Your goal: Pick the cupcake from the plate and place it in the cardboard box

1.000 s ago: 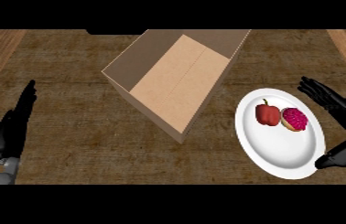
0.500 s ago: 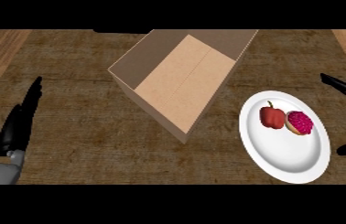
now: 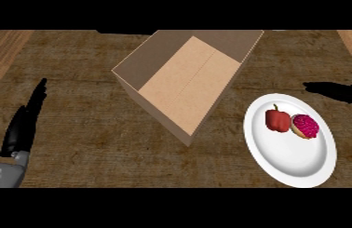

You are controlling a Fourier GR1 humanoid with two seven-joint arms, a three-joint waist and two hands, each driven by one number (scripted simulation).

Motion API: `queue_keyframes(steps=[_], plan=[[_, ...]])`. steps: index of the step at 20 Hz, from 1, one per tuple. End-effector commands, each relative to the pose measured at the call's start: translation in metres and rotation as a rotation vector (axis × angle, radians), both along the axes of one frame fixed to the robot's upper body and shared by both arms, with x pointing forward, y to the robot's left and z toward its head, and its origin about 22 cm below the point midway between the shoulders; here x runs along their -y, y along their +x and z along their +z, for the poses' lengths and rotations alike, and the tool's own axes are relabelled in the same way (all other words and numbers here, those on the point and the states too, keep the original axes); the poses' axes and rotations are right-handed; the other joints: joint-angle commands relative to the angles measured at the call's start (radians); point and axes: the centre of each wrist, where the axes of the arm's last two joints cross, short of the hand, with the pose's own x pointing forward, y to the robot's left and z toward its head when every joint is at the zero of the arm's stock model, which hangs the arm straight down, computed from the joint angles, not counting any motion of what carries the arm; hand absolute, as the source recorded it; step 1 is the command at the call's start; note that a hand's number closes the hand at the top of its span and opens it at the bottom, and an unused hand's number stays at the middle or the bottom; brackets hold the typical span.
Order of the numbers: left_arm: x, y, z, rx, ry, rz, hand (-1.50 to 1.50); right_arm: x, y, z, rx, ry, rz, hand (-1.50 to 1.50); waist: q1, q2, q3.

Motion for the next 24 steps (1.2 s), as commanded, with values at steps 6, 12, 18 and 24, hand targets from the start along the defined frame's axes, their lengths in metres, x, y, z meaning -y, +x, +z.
queue_keyframes(steps=[6,12,18,24], plan=[[-0.009,0.013,0.019,0.009,0.008,0.013,0.00,-0.032,0.047,0.009,-0.127,-0.162,0.120,-1.50,-0.009,-0.005,-0.001],[-0.029,0.000,-0.001,-0.001,-0.026,0.031,0.00,-0.031,0.046,-0.021,-0.115,-0.149,0.139,-1.50,-0.028,-0.008,-0.001],[-0.005,0.011,0.007,-0.008,0.011,0.046,0.00,-0.050,0.041,-0.058,-0.119,-0.159,0.160,-1.50,-0.036,-0.010,-0.001],[-0.009,-0.010,-0.003,-0.015,-0.001,0.042,0.00,-0.067,0.048,-0.043,-0.163,-0.092,0.212,-1.50,-0.038,-0.014,-0.002]])
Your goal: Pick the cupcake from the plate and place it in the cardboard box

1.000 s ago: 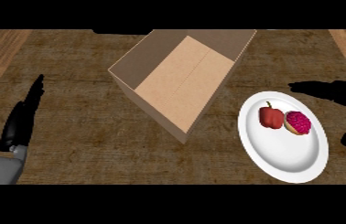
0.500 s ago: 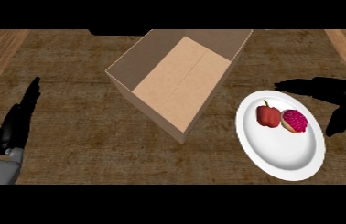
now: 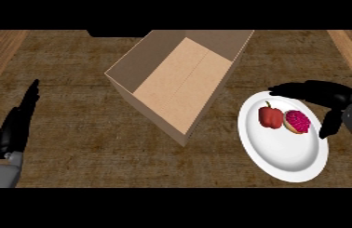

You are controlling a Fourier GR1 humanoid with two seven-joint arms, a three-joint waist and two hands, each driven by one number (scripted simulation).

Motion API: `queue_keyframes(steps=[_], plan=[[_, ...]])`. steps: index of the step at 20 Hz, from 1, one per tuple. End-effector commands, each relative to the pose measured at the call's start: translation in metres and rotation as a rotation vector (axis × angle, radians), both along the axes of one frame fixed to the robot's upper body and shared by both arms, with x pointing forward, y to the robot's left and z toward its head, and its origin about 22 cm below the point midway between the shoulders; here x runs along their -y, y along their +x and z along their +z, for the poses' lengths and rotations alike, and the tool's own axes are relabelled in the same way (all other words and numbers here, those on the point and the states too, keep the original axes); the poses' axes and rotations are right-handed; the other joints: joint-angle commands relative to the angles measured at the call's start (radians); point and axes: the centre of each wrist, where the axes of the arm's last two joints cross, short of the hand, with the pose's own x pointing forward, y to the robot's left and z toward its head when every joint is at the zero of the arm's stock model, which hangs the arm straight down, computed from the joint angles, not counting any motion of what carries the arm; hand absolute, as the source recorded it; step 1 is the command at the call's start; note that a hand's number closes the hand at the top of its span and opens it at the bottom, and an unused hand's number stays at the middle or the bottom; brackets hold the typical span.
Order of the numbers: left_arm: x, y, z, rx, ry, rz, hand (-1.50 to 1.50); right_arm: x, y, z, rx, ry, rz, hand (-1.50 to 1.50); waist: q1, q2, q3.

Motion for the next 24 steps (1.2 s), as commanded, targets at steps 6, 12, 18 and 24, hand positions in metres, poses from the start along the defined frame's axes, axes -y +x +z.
queue_keyframes(steps=[6,12,18,24], plan=[[0.003,0.001,0.005,-0.001,-0.003,0.009,0.00,0.003,0.001,0.037,-0.082,0.122,0.128,-1.50,-0.010,-0.004,-0.001],[0.000,-0.007,0.005,0.002,0.000,0.014,0.00,-0.019,-0.020,0.015,-0.092,0.001,0.126,-1.50,-0.015,-0.005,-0.001],[-0.001,0.006,0.001,0.002,0.004,0.010,0.00,-0.037,-0.018,-0.005,-0.094,-0.073,0.050,-1.50,-0.011,-0.001,-0.001],[0.004,0.015,0.008,0.008,-0.012,0.007,0.00,-0.022,-0.023,-0.035,0.068,-0.005,0.044,1.50,-0.005,0.001,0.000]])
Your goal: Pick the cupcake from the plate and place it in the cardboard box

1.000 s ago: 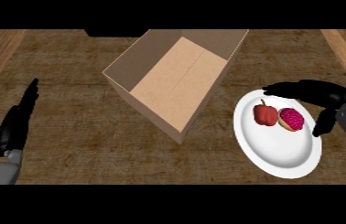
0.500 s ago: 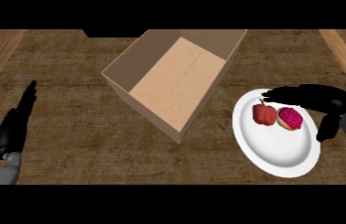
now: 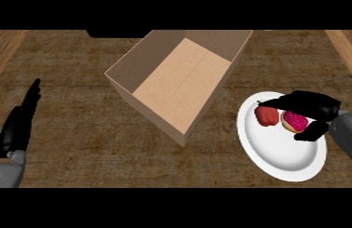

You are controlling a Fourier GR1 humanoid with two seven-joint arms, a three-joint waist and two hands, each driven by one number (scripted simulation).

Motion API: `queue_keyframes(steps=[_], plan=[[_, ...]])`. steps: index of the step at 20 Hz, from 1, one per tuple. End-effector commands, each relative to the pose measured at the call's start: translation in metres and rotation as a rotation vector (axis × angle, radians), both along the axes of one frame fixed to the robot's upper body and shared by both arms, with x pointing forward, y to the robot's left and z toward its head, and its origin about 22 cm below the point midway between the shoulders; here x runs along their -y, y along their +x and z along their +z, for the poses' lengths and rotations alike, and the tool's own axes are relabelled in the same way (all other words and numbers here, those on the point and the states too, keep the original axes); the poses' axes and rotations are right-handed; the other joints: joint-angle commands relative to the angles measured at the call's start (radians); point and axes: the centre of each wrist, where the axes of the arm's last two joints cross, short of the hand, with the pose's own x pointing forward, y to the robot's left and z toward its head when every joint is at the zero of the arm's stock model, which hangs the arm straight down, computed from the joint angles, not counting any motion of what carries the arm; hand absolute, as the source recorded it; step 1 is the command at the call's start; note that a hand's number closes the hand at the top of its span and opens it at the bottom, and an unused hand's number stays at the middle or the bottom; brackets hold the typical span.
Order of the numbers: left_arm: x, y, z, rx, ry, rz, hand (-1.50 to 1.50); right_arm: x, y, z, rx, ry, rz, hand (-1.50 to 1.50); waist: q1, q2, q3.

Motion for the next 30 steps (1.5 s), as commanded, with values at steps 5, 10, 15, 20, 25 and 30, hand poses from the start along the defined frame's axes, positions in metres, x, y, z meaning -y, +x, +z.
queue_keyframes(steps=[5,10,15,20,25,30], plan=[[-0.005,-0.002,0.005,-0.007,-0.001,-0.011,0.00,-0.006,0.002,-0.020,0.161,0.101,-0.037,1.50,0.005,0.006,0.004],[0.000,-0.019,-0.009,-0.002,0.008,0.000,0.00,-0.013,0.010,0.006,0.297,0.129,-0.054,1.50,0.000,0.002,0.004],[-0.008,-0.013,0.000,0.000,0.007,0.000,0.00,0.008,0.018,0.018,0.378,0.077,-0.475,1.50,-0.003,0.001,0.003],[-0.018,-0.016,-0.006,-0.011,0.001,0.029,0.00,-0.002,0.024,0.048,0.557,0.090,-0.587,1.50,-0.015,-0.001,0.002],[-0.005,-0.008,-0.001,-0.014,0.018,0.026,0.00,-0.025,0.029,0.100,0.729,0.295,-0.551,1.50,-0.023,-0.004,0.003],[0.004,0.000,-0.009,-0.024,-0.015,0.001,0.00,-0.062,0.027,0.143,0.759,0.396,-0.448,1.50,-0.015,0.000,0.002]])
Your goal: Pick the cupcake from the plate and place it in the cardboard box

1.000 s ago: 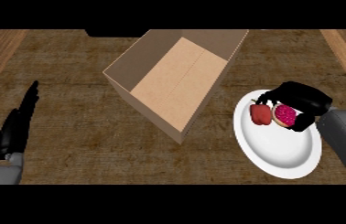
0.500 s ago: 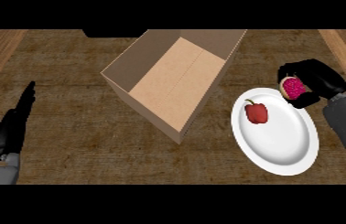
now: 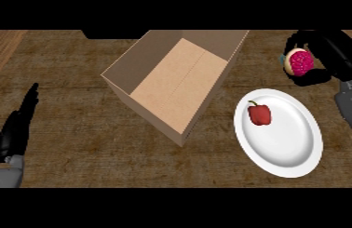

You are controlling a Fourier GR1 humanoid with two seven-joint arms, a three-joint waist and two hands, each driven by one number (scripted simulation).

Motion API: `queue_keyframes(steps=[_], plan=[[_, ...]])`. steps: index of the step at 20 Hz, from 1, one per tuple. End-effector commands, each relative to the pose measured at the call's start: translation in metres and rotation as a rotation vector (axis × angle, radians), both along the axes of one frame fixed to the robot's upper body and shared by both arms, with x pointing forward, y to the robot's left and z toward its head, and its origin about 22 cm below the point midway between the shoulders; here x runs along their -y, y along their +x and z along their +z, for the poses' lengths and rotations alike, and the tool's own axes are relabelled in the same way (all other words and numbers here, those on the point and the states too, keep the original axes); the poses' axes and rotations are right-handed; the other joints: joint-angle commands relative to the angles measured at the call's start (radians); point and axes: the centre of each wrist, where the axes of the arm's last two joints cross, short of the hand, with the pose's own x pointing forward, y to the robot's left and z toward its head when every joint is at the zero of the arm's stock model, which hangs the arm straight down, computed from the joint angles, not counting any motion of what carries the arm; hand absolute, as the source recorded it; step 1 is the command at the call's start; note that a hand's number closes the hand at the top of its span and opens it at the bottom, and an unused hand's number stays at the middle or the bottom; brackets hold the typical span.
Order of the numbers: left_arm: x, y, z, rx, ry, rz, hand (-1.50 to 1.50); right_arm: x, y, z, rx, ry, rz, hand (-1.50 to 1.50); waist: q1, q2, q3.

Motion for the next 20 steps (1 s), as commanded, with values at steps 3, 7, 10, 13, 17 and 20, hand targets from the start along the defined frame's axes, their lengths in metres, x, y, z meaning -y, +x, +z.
queue_keyframes(steps=[3,7,10,13,17,20], plan=[[0.003,-0.005,0.006,-0.001,-0.006,-0.025,0.00,-0.038,-0.010,0.028,0.028,0.074,0.095,1.50,0.013,0.003,0.001],[-0.003,-0.001,0.004,-0.002,-0.003,-0.020,0.00,-0.087,0.001,0.052,-0.052,0.185,0.162,1.50,0.021,0.005,0.000],[0.001,0.003,-0.001,-0.005,0.006,-0.007,0.00,-0.116,0.007,0.057,-0.076,0.255,0.165,1.50,0.019,0.006,0.000],[0.002,0.002,0.008,0.011,0.008,-0.029,0.00,-0.156,0.018,0.070,-0.093,0.302,0.129,1.50,0.030,0.007,0.000],[-0.012,0.012,0.004,0.018,0.008,-0.025,0.00,-0.184,0.031,0.072,-0.180,0.350,0.145,1.50,0.025,0.010,0.000],[0.004,0.011,0.005,0.017,-0.004,-0.030,0.00,-0.204,0.051,0.082,-0.210,0.375,0.122,1.50,0.040,0.013,0.000]])
